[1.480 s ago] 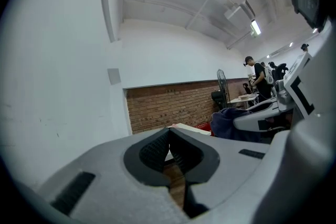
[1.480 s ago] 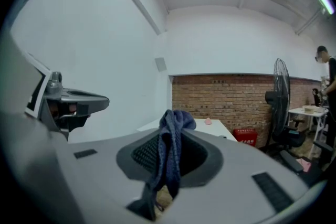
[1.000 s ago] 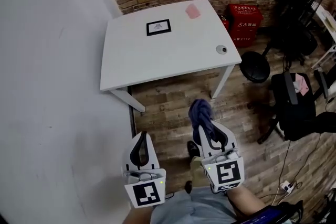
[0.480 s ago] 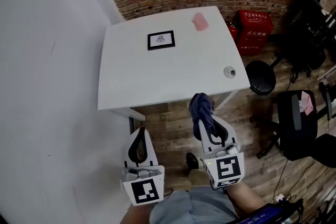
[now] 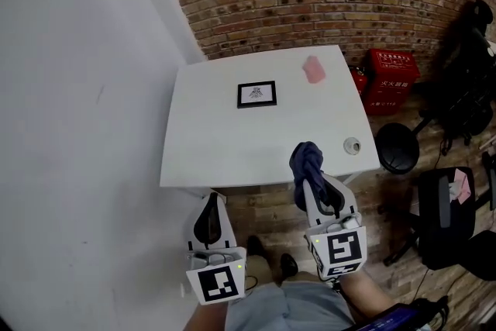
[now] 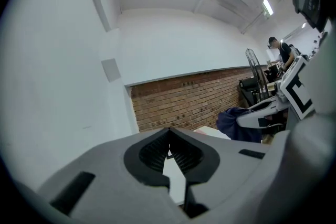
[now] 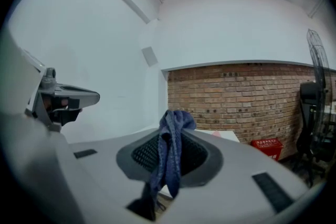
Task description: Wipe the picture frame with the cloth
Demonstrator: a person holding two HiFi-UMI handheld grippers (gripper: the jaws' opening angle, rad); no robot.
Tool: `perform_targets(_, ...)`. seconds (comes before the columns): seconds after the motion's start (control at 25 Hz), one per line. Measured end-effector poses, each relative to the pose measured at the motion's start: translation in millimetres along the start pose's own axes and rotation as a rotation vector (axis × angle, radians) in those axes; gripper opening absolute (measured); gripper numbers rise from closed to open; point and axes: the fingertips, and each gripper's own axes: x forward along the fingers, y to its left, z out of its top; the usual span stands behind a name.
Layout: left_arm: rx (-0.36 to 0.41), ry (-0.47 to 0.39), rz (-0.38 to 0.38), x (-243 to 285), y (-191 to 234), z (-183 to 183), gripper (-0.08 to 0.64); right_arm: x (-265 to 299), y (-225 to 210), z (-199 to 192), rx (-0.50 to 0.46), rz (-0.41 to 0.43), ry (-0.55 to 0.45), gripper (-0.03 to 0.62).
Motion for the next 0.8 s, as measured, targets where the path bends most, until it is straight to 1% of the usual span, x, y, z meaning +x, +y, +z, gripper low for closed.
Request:
perform_targets(0.24, -0.020, 0.009, 0.015, 22, 18, -13, 0.009, 32, 2, 3, -0.012, 0.008, -0.001, 0.075)
perform_targets(0.4, -0.037, 0.009, 0.003, 49, 26, -23, 0.009, 58, -3, -2, -0.019, -0.004, 0.016, 0.075)
perform_targets(0.56, -0.057, 0.026, -0.019, 88, 42, -38, 0.009, 98, -4, -9, -0.021, -0.018, 0.049, 0.075)
perform_targets(0.8, -0.069, 0.059, -0.058, 161, 77, -61, 0.009, 175, -10, -19, -0.008, -0.051, 0.101, 0.075)
